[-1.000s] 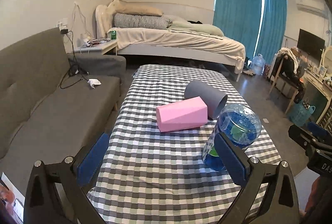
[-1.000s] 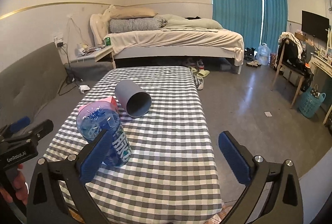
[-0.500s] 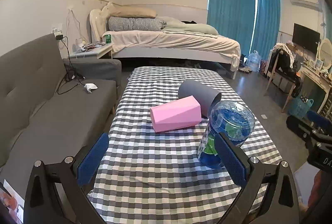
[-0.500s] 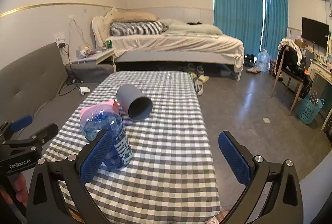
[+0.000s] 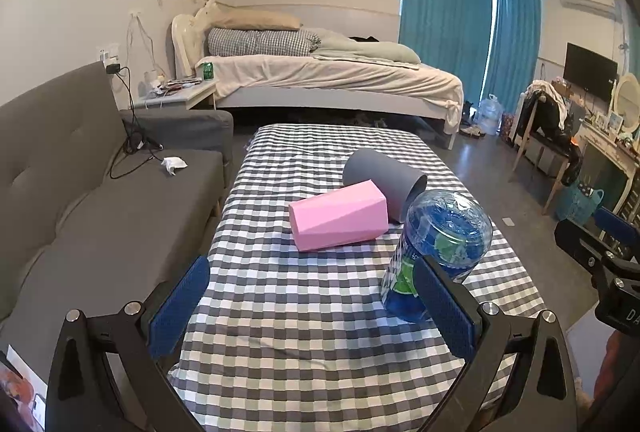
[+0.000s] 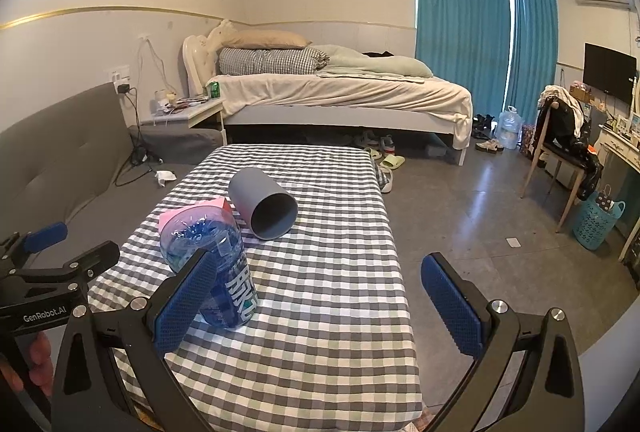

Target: Flip cup upside down

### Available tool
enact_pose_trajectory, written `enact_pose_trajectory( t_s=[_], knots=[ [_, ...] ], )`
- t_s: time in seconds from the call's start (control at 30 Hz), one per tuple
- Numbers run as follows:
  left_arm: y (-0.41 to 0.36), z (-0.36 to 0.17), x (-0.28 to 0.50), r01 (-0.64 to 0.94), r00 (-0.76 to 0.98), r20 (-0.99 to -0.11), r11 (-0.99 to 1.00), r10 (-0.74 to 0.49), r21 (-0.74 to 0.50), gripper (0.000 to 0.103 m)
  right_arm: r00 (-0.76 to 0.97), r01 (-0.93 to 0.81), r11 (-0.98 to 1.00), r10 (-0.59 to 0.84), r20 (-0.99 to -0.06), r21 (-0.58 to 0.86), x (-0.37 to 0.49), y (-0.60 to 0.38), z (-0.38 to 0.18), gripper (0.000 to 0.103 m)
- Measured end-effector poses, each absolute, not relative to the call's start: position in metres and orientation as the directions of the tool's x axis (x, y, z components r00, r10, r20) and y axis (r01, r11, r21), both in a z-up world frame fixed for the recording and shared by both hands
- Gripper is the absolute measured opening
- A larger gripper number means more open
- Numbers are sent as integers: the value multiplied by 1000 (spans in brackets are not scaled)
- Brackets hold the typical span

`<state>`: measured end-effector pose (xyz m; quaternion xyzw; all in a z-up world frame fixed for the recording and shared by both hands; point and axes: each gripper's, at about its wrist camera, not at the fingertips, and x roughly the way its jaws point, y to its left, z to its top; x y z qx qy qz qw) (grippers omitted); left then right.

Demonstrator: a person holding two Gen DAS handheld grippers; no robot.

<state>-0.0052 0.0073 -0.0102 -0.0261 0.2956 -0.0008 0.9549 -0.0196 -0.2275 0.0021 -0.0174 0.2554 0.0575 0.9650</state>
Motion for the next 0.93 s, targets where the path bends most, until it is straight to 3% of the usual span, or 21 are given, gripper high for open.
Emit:
enact_pose_trajectory(
  t_s=[0.93],
  knots=[
    [9,-10,-6,-25,826,-564,998,-6,-49,103,850,-117,993,95,-519,-11,-15,-224,-1,103]
  ],
)
